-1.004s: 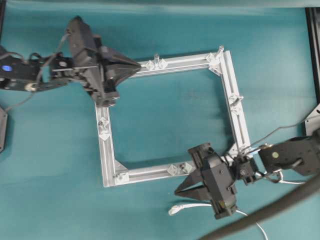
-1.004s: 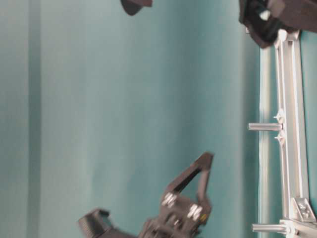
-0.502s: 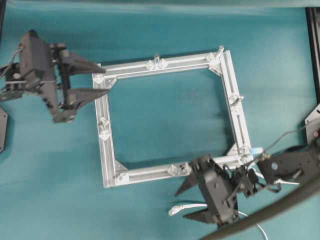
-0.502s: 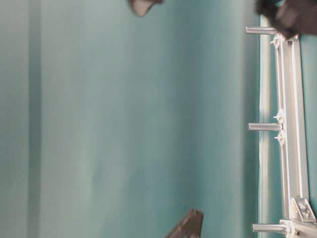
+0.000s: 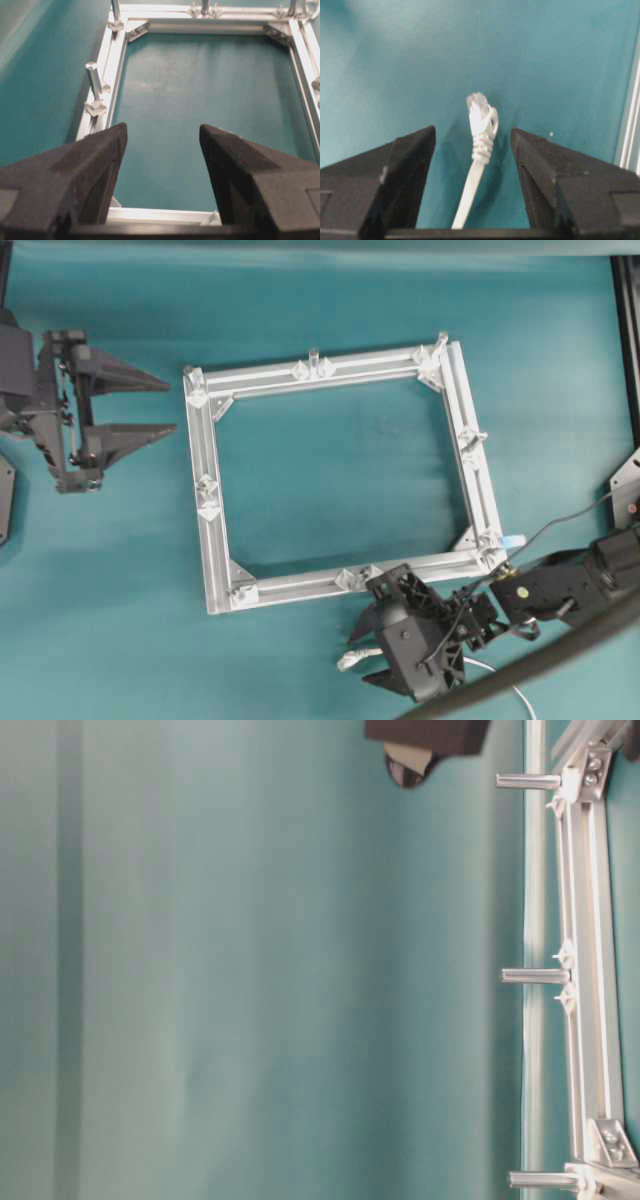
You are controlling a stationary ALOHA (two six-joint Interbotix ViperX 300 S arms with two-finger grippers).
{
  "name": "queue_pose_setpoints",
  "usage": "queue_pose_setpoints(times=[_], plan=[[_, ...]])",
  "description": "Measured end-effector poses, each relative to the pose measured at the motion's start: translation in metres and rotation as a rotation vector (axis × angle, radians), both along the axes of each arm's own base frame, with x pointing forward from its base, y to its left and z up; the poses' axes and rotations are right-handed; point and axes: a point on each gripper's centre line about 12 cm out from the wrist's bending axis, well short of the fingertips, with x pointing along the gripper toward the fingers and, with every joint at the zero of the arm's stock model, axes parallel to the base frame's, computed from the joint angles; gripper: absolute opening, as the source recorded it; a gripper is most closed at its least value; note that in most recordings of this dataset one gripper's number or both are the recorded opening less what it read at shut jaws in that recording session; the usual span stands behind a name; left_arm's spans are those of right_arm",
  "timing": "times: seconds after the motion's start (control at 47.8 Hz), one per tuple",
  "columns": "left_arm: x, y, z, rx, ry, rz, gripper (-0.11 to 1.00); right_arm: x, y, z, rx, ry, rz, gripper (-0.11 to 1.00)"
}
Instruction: Move the cable alternately left and right between 8 pins so it hooks onto each one.
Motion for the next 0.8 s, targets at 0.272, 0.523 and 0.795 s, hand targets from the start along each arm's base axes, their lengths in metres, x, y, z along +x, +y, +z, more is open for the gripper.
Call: queue_pose_setpoints(times=[0.272,0.523,0.795], plan=[[-0.009,-0.002,-0.003,-0.006,0.021,-0.004,0.61,-0.001,0.001,-0.007,-0.029,0.05,0.002,0.13],[-0.009,-0.003,-0.005,-0.006,0.028,-0.005,0.61,0.0,0.002,-0.007,-0.027,0.064,-0.008,0.11],[-0.009,-0.004,-0.005,-0.008,0.03,-0.011,0.61,-0.009,-0.007,0.041,0.07,0.014,-0.089,0.11]])
